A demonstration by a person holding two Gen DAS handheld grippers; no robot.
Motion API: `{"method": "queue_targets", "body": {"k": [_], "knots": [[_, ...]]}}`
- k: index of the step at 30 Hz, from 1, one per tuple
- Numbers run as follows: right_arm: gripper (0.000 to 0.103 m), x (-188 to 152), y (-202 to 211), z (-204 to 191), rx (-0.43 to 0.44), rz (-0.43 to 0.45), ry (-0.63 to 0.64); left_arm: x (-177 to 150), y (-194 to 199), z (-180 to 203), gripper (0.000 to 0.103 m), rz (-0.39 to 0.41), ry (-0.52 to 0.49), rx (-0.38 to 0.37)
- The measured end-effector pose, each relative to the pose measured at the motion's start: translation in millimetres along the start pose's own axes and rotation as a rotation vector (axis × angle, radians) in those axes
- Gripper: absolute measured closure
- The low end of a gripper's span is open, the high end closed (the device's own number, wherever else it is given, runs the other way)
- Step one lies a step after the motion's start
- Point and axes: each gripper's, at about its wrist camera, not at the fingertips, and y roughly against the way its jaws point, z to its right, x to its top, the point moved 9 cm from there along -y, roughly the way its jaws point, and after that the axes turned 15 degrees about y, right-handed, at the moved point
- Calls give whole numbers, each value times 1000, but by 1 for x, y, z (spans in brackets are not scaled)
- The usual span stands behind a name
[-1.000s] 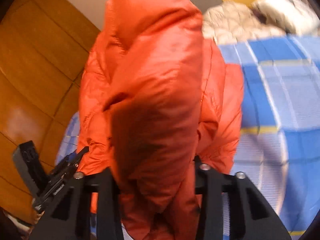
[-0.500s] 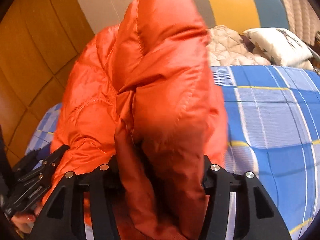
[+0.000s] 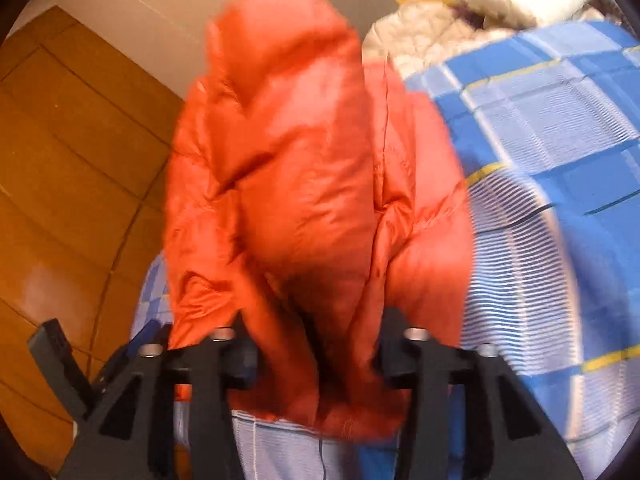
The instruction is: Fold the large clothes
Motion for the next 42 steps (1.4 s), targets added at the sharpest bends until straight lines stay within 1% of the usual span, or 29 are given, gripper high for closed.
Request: {"method": "queue_targets", "body": {"k": [2,4,6,7,8,9,12,15,17,18,20,21,22,24,26,28,36,42], "knots": [[32,6,23,0,-56,54,49,-5,15,-1,14,17,2,-15],[32,7,43,-2,-126,77,96,-14,25,-5,3,12,21,9],[32,4,58,1,-199,79,116,-23,33,-7,2,6,39,17],[32,-1,63,1,-209,79,123,-28,37,-8,2,3,45,34],[29,-6,70,-4,-225,76,139,-34,42,-10,2,3,51,59],[19,-13,75,-8,-243,76,155,-41,48,-10,2,-2,59,71],[4,-25,95,-24,-291,111,228,-56,66,-12,2,-1,90,63],[3,-38,105,-39,-334,116,283,-63,88,-16,2,34,120,59],[3,-47,117,-50,-364,150,301,-64,101,-17,2,47,130,51],[3,-49,122,-53,-375,167,304,-65,108,-18,2,52,134,66],[3,-53,131,-62,-409,198,318,-62,120,-24,2,81,132,135],[3,-56,134,-67,-407,193,331,-60,125,-25,2,97,126,160],[3,-59,135,-72,-397,185,341,-59,131,-25,2,106,120,165],[3,-64,140,-82,-402,173,364,-58,136,-24,2,87,135,125],[3,-68,147,-86,-451,172,395,-56,142,-26,2,87,168,99],[3,-71,152,-86,-474,188,392,-55,146,-25,2,90,189,77],[3,-77,152,-85,-469,176,391,-56,155,-16,2,134,128,103],[3,-79,149,-86,-473,163,401,-57,153,-17,2,125,133,104]]}}
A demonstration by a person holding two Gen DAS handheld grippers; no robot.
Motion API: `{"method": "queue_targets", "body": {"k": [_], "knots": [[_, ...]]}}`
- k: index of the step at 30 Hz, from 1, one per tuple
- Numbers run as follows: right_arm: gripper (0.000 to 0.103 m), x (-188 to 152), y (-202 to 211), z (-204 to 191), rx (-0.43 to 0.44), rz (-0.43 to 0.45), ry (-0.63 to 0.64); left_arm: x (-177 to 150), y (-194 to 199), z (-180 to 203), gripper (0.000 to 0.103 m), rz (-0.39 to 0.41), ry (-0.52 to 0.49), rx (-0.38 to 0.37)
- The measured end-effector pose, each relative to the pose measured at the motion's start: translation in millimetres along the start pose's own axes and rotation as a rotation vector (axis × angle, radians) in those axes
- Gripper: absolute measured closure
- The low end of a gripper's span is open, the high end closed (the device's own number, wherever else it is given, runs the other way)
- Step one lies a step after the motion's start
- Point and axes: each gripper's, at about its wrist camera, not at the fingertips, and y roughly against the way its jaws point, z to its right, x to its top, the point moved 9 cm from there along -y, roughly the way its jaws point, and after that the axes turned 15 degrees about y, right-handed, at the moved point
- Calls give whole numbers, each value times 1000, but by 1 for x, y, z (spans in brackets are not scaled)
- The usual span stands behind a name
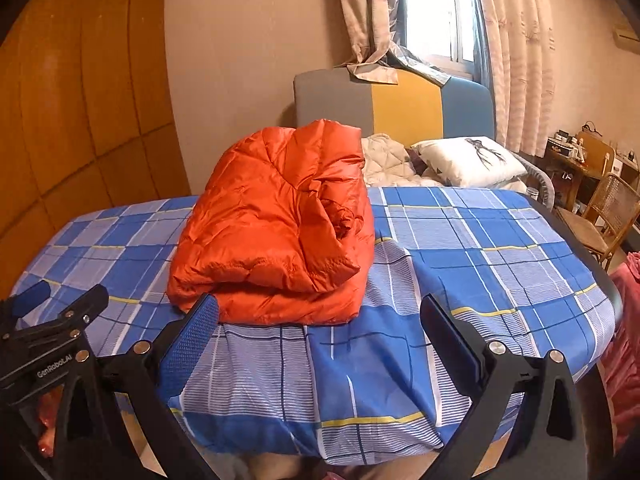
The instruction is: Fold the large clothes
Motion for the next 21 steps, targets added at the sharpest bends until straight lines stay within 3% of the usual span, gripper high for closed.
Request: {"method": "queue_targets", "body": {"k": [21], "knots": [[3,-4,-1,0,-1,-16,4,-1,4,2,2,8,-4,-9]]}}
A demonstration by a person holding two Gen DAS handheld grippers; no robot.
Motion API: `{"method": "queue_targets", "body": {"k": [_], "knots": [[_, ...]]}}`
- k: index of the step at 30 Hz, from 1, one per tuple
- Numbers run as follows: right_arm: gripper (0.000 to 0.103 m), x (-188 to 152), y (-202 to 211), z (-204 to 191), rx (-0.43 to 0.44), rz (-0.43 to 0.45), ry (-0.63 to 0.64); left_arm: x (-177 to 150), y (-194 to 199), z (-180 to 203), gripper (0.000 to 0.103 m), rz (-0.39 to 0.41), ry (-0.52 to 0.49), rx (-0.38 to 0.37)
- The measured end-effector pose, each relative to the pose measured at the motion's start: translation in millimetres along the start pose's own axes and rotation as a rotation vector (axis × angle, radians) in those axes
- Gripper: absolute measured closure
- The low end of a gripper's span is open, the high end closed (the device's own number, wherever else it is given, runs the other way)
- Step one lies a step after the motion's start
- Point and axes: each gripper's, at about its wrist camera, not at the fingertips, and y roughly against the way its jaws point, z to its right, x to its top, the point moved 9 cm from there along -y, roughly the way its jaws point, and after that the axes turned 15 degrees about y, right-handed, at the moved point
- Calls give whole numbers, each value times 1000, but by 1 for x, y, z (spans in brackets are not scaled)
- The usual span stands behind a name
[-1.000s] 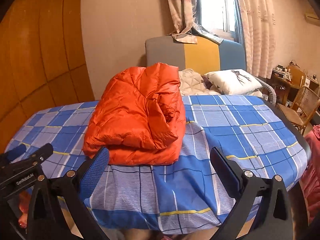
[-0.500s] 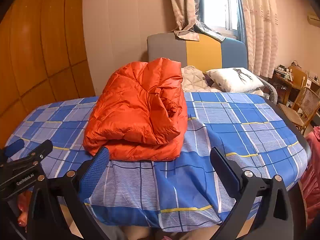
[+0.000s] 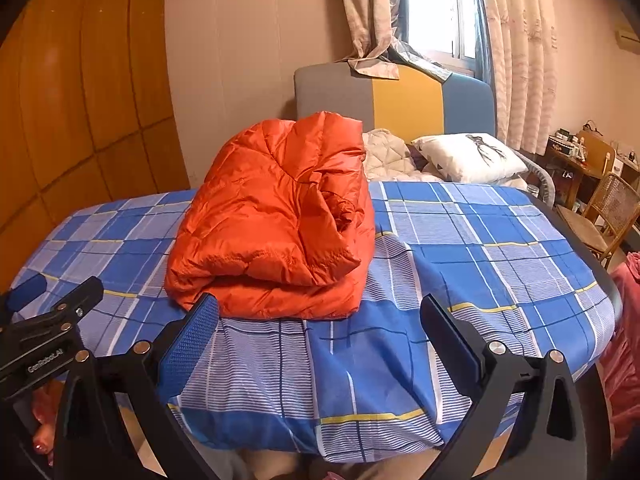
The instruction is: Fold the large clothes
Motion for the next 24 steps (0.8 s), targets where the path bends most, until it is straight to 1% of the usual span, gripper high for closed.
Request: {"method": "queue_targets", "body": {"k": [2,5,24], "knots": [[3,-1,0,3,-12,-2,-6,0,0,1,2,-3,-1,-5],[3,-1,-1,3,-1,-7,-11,0,1,2,2,-1,0,-9],[3,-2,-2,1,4,-14,-1,-2,4,5,2,0,-10,-17]]}}
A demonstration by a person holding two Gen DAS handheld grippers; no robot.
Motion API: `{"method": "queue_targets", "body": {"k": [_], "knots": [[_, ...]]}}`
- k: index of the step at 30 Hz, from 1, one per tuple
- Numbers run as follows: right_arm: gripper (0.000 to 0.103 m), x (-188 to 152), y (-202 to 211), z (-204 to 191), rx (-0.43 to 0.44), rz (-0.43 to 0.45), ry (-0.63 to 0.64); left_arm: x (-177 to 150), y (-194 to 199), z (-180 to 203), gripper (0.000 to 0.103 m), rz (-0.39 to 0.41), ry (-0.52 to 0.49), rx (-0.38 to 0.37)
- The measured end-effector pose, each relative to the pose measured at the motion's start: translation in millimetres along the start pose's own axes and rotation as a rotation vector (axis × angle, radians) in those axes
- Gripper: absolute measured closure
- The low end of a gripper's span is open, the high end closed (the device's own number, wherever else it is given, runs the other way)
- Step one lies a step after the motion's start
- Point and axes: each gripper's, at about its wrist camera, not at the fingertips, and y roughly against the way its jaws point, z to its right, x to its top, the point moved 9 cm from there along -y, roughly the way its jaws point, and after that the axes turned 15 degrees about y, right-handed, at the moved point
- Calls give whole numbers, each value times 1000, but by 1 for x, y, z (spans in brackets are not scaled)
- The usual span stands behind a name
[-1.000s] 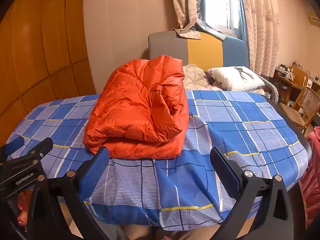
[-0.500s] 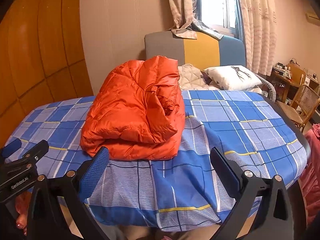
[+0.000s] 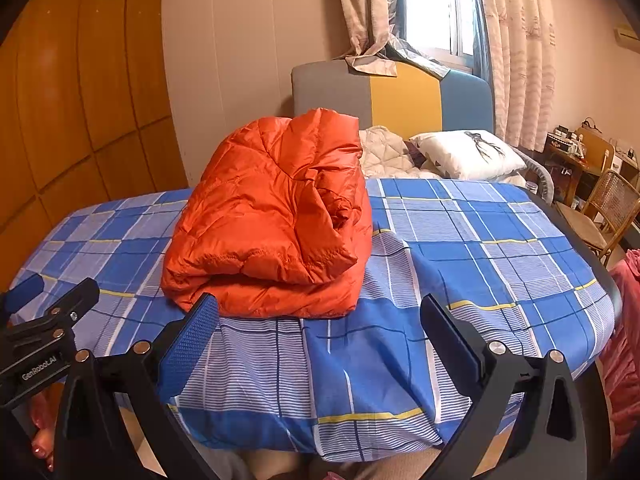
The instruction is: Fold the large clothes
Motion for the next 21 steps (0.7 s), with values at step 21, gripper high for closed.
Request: {"method": "queue_targets", "body": {"k": [21], "knots": [[3,-1,-1,0,1,-7,-3,-1,4,3,2,7,19,-37]]}}
